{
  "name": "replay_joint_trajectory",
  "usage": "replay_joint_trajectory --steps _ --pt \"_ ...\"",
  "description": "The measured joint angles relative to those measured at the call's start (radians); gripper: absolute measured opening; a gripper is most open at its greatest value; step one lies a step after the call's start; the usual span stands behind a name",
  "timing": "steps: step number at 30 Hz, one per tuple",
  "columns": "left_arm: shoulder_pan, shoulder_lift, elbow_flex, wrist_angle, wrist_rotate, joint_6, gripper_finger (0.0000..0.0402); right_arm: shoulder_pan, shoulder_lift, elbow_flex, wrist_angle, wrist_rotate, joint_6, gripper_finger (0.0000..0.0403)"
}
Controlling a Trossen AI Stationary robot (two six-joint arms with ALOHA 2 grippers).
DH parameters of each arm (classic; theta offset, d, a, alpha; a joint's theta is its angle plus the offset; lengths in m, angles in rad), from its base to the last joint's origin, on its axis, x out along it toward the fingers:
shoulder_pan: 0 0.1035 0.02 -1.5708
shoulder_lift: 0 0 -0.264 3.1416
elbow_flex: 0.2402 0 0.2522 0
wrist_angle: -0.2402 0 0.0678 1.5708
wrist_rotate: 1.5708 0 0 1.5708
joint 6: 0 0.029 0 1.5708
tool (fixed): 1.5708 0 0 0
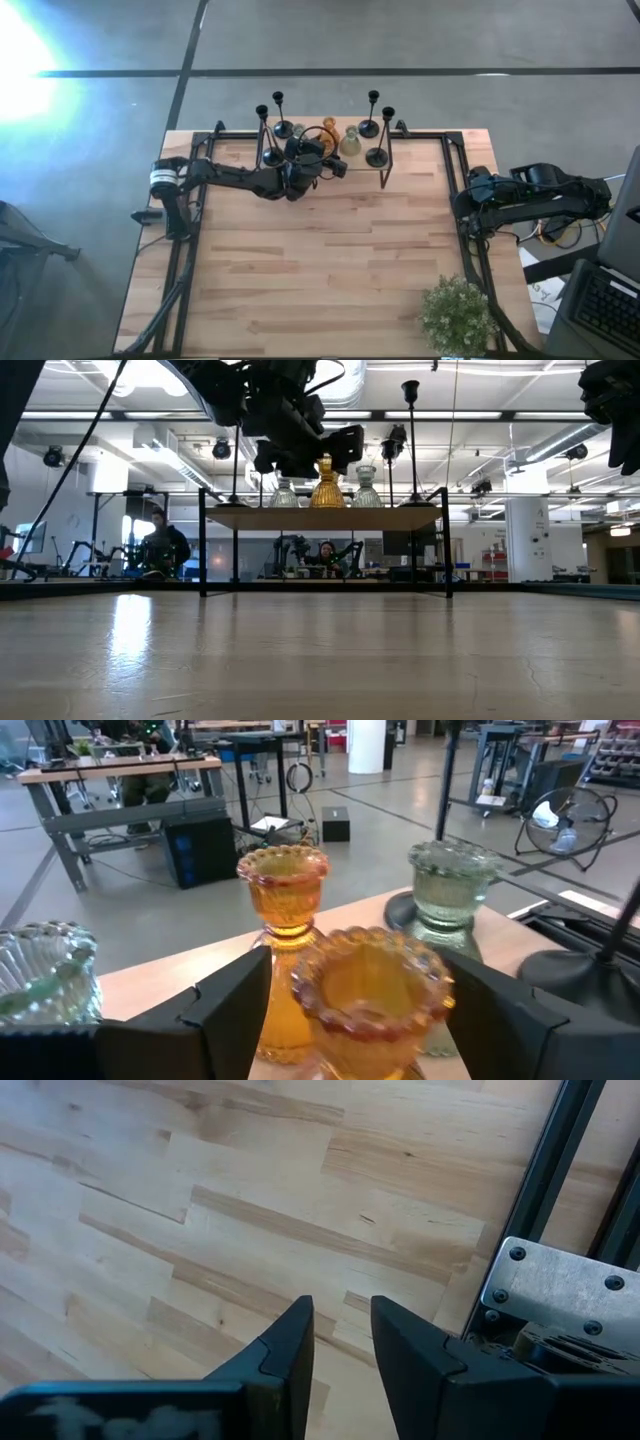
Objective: Pick & Place candle stick holders
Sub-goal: Put the orange glass candle holder on the shelf, then return to Home Position
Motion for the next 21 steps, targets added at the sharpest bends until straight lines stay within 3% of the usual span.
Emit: replay_joint_trajectory --steps 21 --pt "-0.058 -0.089 -0.001 -0.104 0.002 -0.027 0.0275 0.0 -0.001 0.0 0.0 0.0 0.003 0.0102"
